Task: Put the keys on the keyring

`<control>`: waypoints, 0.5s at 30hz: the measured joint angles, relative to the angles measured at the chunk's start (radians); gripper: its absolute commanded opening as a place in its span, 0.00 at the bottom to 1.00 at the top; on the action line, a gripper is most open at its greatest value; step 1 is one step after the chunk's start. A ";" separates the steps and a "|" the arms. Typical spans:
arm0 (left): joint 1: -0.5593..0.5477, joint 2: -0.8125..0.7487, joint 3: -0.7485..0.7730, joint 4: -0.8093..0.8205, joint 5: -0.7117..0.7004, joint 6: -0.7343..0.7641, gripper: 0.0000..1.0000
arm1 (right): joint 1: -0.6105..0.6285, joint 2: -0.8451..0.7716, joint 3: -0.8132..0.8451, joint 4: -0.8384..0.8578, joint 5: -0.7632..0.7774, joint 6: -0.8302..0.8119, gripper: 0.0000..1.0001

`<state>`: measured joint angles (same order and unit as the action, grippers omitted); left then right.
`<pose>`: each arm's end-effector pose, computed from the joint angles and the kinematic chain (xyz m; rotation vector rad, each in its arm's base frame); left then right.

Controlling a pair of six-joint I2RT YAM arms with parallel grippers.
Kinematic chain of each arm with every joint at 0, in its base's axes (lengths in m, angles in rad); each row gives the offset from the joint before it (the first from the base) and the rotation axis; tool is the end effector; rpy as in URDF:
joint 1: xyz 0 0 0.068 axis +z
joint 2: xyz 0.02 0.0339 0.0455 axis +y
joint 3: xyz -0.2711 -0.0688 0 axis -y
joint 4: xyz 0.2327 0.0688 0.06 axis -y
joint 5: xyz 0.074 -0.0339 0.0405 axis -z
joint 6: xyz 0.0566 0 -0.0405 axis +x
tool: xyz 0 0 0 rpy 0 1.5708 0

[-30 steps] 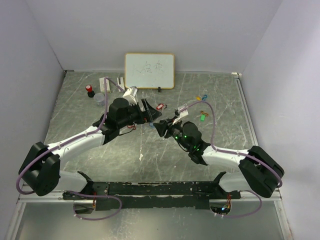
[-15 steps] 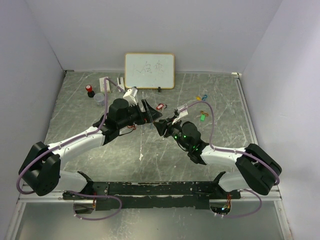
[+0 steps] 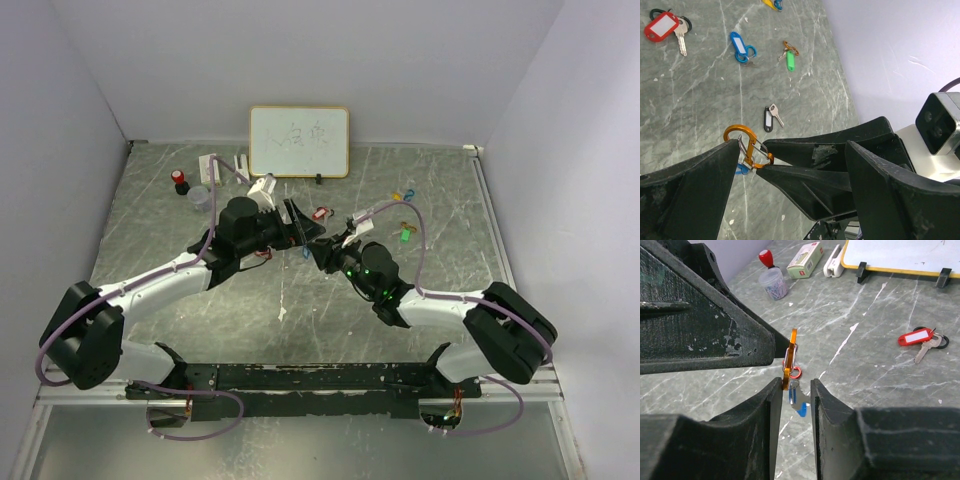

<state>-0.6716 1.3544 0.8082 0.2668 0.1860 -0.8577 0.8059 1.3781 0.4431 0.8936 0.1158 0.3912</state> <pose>0.2412 -0.2051 0.2729 -0.0466 2.0342 -1.1953 0.2018 0.2008 0.2226 -0.2535 1.6571 0.8247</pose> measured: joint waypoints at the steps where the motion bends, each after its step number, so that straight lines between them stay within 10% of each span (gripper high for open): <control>1: -0.002 0.001 0.000 0.000 0.000 0.000 0.96 | 0.000 0.002 0.000 0.003 0.001 0.000 0.27; 15: -0.009 0.017 0.000 0.019 0.003 -0.010 0.96 | -0.014 0.010 0.000 0.042 0.004 -0.006 0.04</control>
<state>-0.6804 1.3716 0.8082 0.2859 0.1890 -0.8680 0.7921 1.3884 0.4435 0.9356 0.1200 0.3851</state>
